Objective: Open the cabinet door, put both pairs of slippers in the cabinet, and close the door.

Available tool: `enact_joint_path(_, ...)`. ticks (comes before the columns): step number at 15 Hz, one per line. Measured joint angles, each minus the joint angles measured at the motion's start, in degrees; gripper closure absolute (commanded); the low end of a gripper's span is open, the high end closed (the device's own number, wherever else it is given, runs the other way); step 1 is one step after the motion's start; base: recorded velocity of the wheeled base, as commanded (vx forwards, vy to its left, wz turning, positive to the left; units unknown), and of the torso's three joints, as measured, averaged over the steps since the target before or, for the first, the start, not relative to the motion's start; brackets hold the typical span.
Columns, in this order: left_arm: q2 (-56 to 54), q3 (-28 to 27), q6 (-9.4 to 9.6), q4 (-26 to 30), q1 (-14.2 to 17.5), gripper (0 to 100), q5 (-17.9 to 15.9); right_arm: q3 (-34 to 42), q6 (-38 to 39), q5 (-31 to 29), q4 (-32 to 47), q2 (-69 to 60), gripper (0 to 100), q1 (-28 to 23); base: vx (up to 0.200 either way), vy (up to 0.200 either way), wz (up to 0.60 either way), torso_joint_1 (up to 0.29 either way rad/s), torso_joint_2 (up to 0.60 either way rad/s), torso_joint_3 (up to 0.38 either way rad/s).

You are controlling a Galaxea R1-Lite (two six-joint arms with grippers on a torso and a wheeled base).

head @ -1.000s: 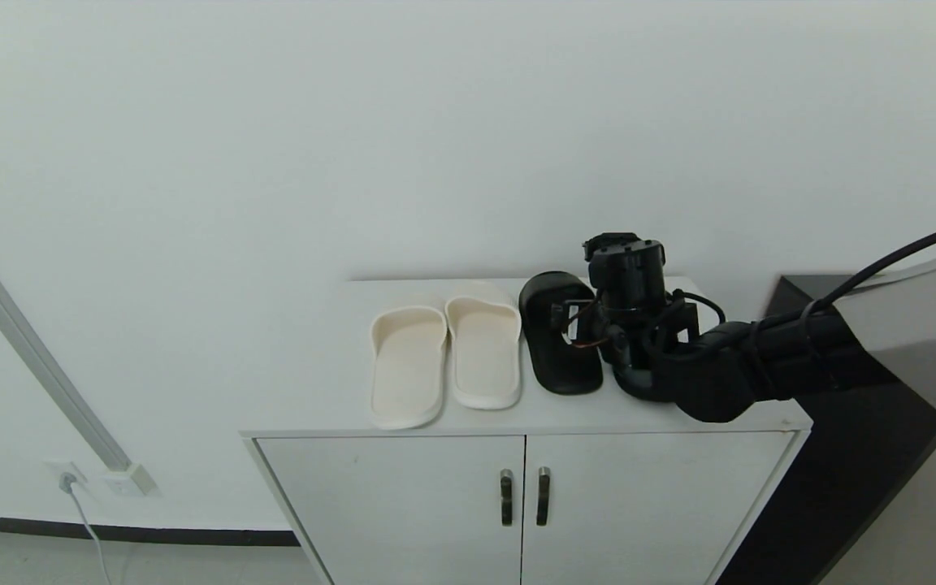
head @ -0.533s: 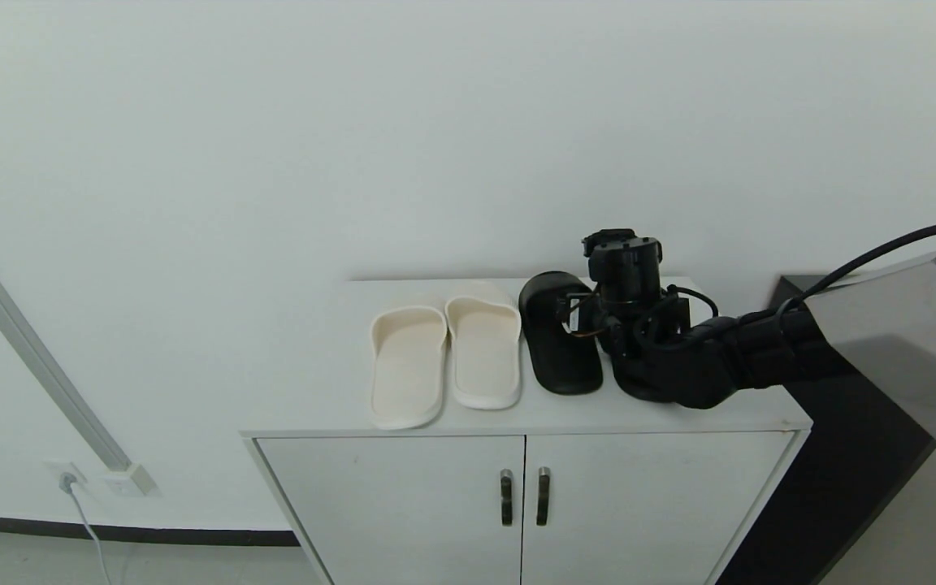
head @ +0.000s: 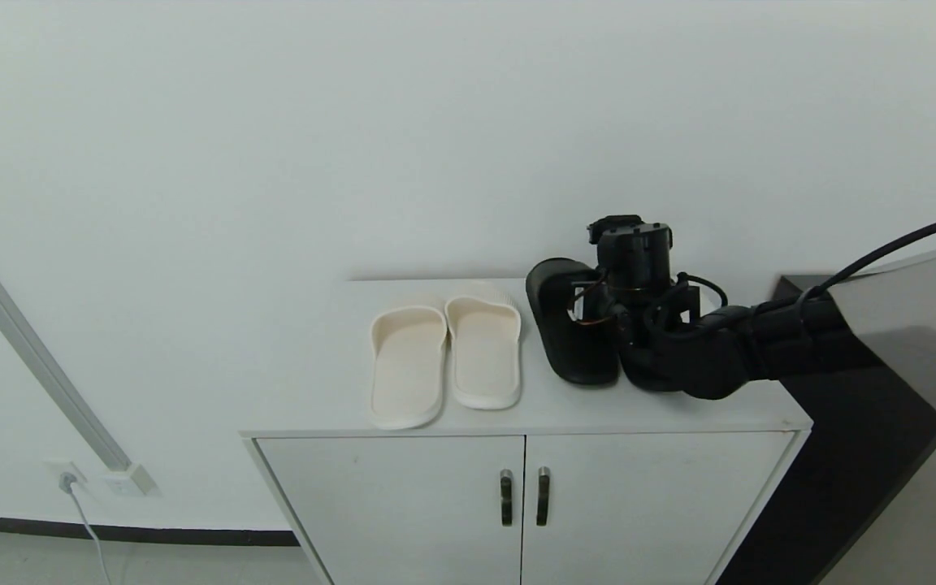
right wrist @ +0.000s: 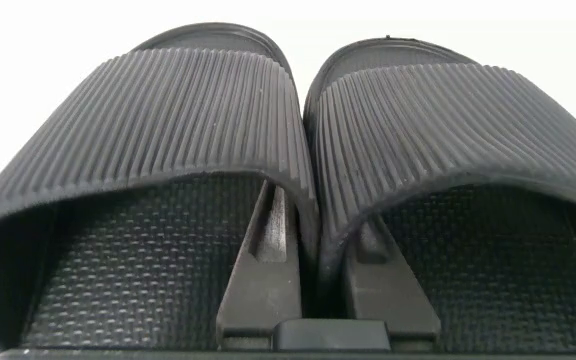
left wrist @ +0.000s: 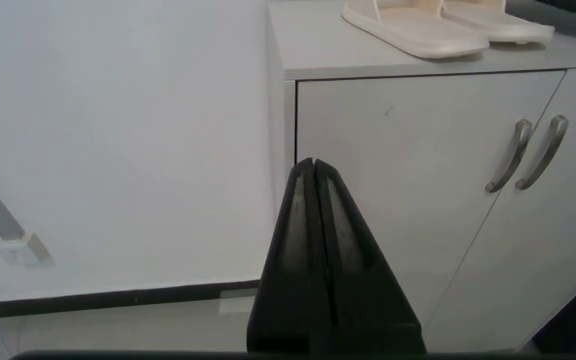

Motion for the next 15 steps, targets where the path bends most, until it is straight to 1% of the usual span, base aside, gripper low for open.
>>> enact_joint_path(2, 0.0, 0.0, -0.02, 0.0, 0.0, 100, 0.0, 3.3, -0.9, 0.5, 0.0, -3.5, 100, 1.2, 0.0, 0.0, 0.0, 0.0, 0.0, 0.0)
enact_joint_path(4, 0.0, 0.0, -0.02, 0.0, 0.0, 100, 0.0, 10.1, -1.2, 3.2, -0.4, -8.4, 100, 3.3, 0.0, 0.0, 0.0, 0.0, 0.0, 0.0)
enact_joint_path(6, 0.0, 0.0, -0.02, 0.0, 0.0, 100, 0.0, 18.4, -1.2, 8.5, -0.6, -14.3, 100, 5.4, 0.0, 0.0, 0.0, 0.0, 0.0, 0.0)
enact_joint_path(8, 0.0, 0.0, -0.02, 0.0, 0.0, 100, 0.0, 26.3, -1.2, 15.4, -0.7, -21.0, 100, 6.9, 0.0, 0.0, 0.0, 0.0, 0.0, 0.0)
enact_joint_path(10, 0.0, 0.0, -0.02, 0.0, 0.0, 100, 0.1, 33.9, -1.3, 23.7, -0.6, -28.2, 100, 7.9, 0.0, 0.0, 0.0, 0.0, 0.0, 0.0)
enact_joint_path(11, 0.0, 0.0, -0.02, 0.0, 0.0, 100, 0.1, 36.9, -1.4, 26.7, -0.5, -31.2, 100, 8.4, 0.0, 0.0, 0.0, 0.0, 0.0, 0.0)
enact_joint_path(13, 0.0, 0.0, -0.06, 0.0, 0.0, 100, 0.1, 41.5, -2.3, 29.5, -0.4, -35.6, 100, 9.4, 0.0, 0.0, 0.0, 0.0, 0.0, 0.0)
enact_joint_path(15, 0.0, 0.0, -0.06, 0.0, 0.0, 100, 0.1, 44.5, -4.1, 30.0, -0.7, -37.7, 100, 9.9, 0.0, 0.0, 0.0, 0.0, 0.0, 0.0)
